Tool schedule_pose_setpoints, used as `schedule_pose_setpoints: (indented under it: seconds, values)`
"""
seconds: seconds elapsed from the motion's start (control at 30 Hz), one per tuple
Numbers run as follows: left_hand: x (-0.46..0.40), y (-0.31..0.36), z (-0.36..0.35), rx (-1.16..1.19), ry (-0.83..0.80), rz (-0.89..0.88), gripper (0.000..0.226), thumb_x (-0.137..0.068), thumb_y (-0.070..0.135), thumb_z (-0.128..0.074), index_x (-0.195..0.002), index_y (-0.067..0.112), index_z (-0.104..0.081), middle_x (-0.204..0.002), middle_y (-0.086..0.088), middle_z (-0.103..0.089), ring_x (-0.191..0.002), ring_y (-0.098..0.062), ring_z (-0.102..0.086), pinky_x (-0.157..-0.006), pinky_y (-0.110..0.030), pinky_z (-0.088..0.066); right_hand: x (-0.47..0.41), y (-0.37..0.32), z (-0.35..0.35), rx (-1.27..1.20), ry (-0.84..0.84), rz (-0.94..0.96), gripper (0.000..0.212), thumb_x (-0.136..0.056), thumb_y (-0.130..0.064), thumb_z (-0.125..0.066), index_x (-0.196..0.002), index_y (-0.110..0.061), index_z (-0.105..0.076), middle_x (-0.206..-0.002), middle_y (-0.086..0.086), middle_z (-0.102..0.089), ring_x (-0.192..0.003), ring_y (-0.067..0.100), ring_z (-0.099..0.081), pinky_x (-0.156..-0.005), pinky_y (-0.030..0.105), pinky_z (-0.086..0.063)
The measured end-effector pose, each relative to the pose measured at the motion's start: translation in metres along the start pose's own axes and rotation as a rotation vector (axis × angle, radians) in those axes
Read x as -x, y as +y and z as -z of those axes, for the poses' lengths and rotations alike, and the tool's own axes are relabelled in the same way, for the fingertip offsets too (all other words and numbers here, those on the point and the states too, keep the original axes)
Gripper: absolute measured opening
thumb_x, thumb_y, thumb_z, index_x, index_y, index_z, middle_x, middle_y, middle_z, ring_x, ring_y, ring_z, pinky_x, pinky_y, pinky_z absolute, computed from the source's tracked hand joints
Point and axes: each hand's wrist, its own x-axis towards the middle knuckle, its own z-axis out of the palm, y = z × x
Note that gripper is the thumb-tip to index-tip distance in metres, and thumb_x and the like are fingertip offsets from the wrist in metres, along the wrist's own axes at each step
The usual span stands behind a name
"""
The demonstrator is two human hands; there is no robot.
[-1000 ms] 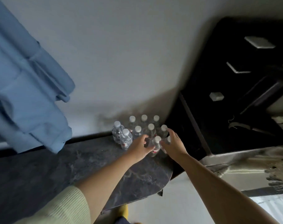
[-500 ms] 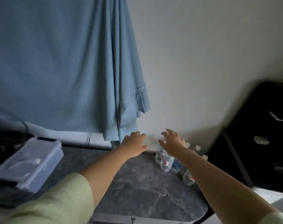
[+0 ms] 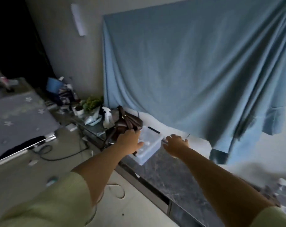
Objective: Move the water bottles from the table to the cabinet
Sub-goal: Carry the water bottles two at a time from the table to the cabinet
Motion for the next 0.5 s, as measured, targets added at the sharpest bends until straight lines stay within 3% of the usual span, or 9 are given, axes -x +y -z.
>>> schedule_pose_setpoints:
  seconds: [0.2, 0.5]
  values:
    - [0.068, -0.104, 0.011, 0.101, 0.058, 0.282, 0.046, -0.092, 0.045, -0.053, -0.125, 0.014, -0.052, -0.125, -0.011, -0.056, -0.12, -0.031, -0.053, -0.094, -0.041, -0.045, -0.026, -0.133, 0.001, 0.059, -0.033, 0.283, 0.045, -0.1, -0.042, -0.036, -0.138, -0.02, -0.046, -0.148, 0.008, -0.039, -0.137, 0.028, -0.037, -0.113, 0.053, -0.024]
    - [0.203, -0.194, -0.012, 0.13, -0.02, 0.762, 0.059, -0.097, 0.049, -0.041, -0.146, 0.018, -0.031, -0.144, -0.01, -0.038, -0.134, -0.026, -0.036, -0.109, -0.04, -0.033, -0.021, -0.292, -0.038, 0.147, -0.093, 0.703, 0.043, -0.099, -0.04, -0.04, -0.131, -0.014, -0.053, -0.138, 0.012, -0.051, -0.129, 0.03, -0.047, -0.107, 0.042, -0.038]
